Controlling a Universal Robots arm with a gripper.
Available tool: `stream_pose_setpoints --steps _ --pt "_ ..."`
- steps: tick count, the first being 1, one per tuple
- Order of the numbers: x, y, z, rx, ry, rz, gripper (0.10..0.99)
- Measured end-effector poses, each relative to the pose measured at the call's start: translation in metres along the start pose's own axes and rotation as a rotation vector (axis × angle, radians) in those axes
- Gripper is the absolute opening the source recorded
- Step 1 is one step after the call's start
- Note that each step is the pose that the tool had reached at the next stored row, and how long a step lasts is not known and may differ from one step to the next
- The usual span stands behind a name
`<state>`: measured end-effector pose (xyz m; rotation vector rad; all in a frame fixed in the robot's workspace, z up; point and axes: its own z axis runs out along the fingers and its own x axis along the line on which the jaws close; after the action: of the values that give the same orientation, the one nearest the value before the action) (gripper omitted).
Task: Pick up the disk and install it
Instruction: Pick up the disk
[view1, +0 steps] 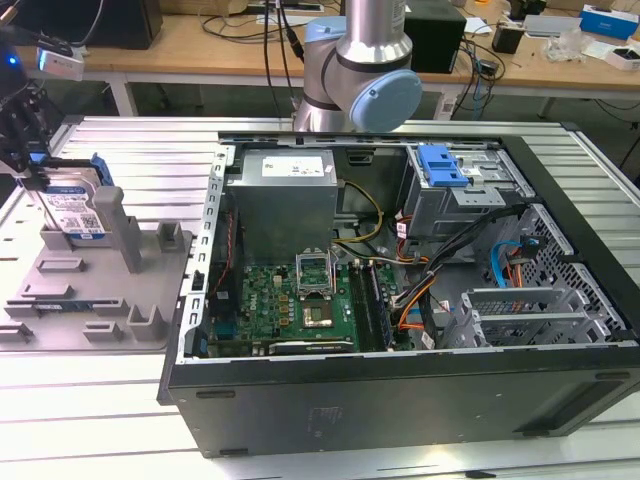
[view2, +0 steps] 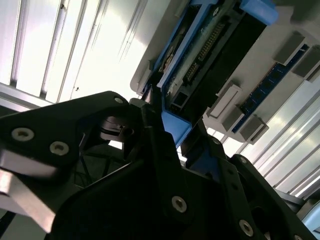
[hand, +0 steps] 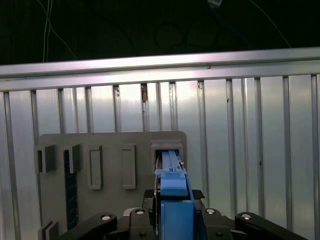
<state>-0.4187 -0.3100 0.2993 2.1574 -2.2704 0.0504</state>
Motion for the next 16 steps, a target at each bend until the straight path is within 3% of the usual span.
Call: stream_pose_setpoints --steps 2,16 --pt "0.0000 0.0000 -0.0001 0.000 0.0001 0.000 0.502" --pt "0.0008 0.0000 0.0004 0.000 -0.0004 0.000 0.502"
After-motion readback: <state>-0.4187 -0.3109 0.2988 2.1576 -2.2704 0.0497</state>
